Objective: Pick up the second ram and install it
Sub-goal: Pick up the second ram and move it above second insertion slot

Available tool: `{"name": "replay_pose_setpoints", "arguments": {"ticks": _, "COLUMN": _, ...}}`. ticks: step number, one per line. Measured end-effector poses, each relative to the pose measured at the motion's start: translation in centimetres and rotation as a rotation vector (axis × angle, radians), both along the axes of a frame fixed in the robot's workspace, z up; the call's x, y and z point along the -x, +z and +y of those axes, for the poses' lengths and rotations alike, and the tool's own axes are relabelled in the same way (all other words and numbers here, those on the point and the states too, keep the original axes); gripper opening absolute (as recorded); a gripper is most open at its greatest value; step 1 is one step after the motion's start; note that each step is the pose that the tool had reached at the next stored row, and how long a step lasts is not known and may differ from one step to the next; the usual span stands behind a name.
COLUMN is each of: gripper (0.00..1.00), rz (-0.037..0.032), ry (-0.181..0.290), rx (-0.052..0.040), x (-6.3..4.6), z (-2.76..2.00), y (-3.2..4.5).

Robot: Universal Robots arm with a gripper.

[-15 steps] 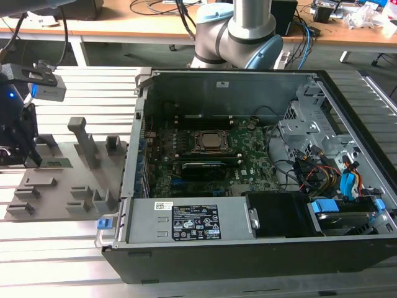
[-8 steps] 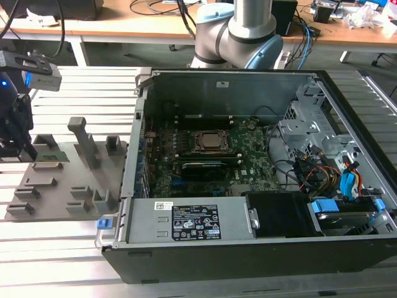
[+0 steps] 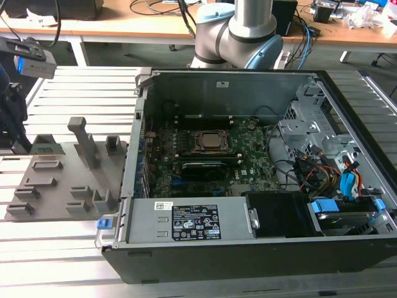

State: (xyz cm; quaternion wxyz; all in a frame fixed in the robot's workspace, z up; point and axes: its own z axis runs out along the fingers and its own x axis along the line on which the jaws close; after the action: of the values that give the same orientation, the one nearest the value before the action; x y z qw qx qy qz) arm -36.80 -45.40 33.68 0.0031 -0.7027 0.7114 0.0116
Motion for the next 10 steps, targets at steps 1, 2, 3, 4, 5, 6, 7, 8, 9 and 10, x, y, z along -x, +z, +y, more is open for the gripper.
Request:
{"name": "replay_pose_setpoints", "arguments": {"ticks": 1, "gripper": 0.14, "rz": 0.0, "ry": 0.0, "rx": 0.0, "x": 0.0, "z": 0.0, "y": 0.18}}
{"name": "replay_pose_setpoints", "arguments": {"ticks": 2, "gripper": 0.14, "rz": 0.0, "ry": 0.0, "rx": 0.0, "x": 0.0, "z": 0.0, "y": 0.65}}
{"name": "replay_pose_setpoints", "arguments": {"ticks": 3, "gripper": 0.14, "rz": 0.0001, "ry": 0.0, "rx": 0.0001, "x": 0.0, "z": 0.0, "y": 1.12}}
{"name": "replay_pose_setpoints", "arguments": {"ticks": 4, "gripper": 0.14, "rz": 0.0, "ry": 0.0, "rx": 0.0, "x": 0.0, "z": 0.0, "y": 1.37}}
{"name": "replay_pose_setpoints", "arguments": {"ticks": 5, "gripper": 0.14, "rz": 0.0001, "ry": 0.0, "rx": 0.0, "x": 0.0, "z": 0.0, "y": 1.55}}
{"name": "replay_pose_setpoints", "arguments": {"ticks": 6, "gripper": 0.14, "rz": 0.0001, "ry": 0.0, "rx": 0.0, "x": 0.0, "z": 0.0, "y": 1.85}}
{"name": "replay_pose_setpoints", "arguments": {"ticks": 7, "gripper": 0.14, "rz": 0.0, "ry": 0.0, "rx": -0.0001, "x": 0.0, "z": 0.0, "y": 2.12}}
{"name": "replay_pose_setpoints", "arguments": {"ticks": 8, "gripper": 0.14, "rz": 0.0001, "ry": 0.0, "rx": 0.0, "x": 0.0, "z": 0.0, "y": 2.3}}
{"name": "replay_pose_setpoints", "arguments": {"ticks": 9, "gripper": 0.14, "rz": 0.0, "ry": 0.0, "rx": 0.0, "x": 0.0, "z": 0.0, "y": 2.51}}
{"name": "replay_pose_setpoints", "arguments": {"ticks": 10, "gripper": 0.14, "rz": 0.0, "ry": 0.0, "rx": 0.0001, "x": 0.0, "z": 0.0, "y": 2.66}}
